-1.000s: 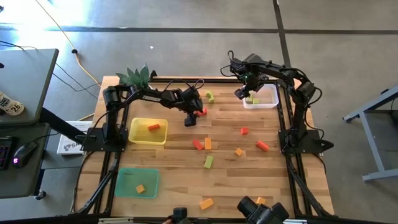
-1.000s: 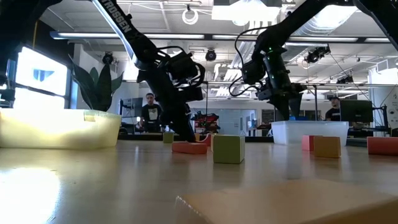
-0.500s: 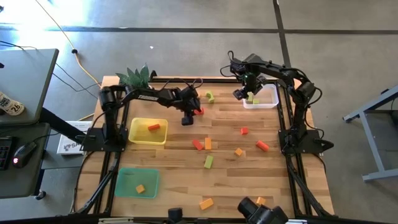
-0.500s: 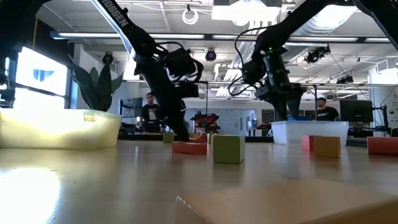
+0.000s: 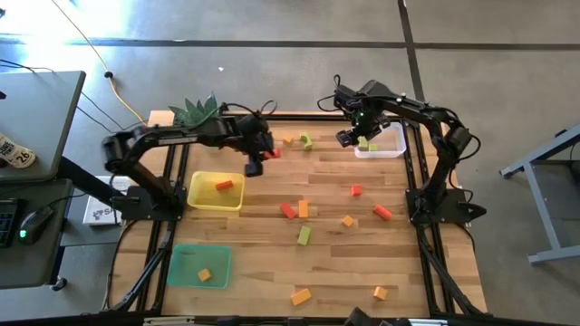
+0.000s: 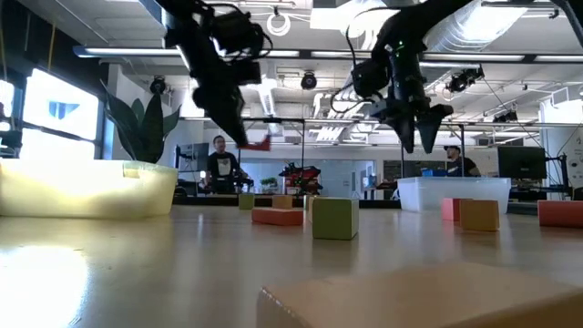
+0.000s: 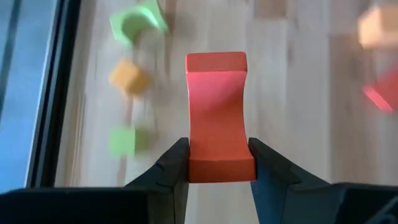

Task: Sort & place blocks by color
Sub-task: Put the orange block into the yellow bin

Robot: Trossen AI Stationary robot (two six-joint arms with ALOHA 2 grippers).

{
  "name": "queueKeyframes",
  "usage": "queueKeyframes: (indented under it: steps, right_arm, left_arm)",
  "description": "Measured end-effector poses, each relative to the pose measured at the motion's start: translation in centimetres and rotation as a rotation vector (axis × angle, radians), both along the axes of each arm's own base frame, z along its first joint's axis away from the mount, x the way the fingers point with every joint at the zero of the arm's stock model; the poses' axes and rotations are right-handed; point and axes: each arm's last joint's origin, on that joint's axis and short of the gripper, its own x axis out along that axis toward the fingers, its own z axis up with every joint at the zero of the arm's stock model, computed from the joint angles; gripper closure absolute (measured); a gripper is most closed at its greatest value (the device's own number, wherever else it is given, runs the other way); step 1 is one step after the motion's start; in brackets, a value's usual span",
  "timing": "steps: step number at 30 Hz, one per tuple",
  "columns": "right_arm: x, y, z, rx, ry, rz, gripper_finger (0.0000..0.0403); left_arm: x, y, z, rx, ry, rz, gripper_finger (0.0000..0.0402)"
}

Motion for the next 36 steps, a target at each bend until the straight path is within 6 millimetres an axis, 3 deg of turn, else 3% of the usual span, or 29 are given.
queueKeyframes:
  steps: [8,20,24,28,36]
  right_arm:
    - [3.2,3.2,0.6,0.017,-0.157,0.024,0.0179]
    - [8.0,9.4,0.8,0.003,-0.313,-0.010,0.0179]
    - [9.2,11.5,0.9,-0.028,-0.357,-0.044,0.0179]
    - [10.1,13.4,1.1,-0.055,-0.389,-0.070,0.0179]
    - [11.3,16.5,1.2,-0.097,-0.450,-0.137,0.0179]
  left_arm:
    - [-4.4,-2.4,3.1,-0.053,0.116,0.088,0.0299]
    - [-8.0,-5.3,4.2,-0.188,0.305,0.157,0.0299]
    - [-8.3,-6.3,3.9,-0.211,0.370,0.128,0.0299]
    - [-8.6,-7.0,2.2,-0.231,0.436,0.102,0.0297]
    - [-9.7,-8.0,-1.0,-0.274,0.558,0.084,0.0239]
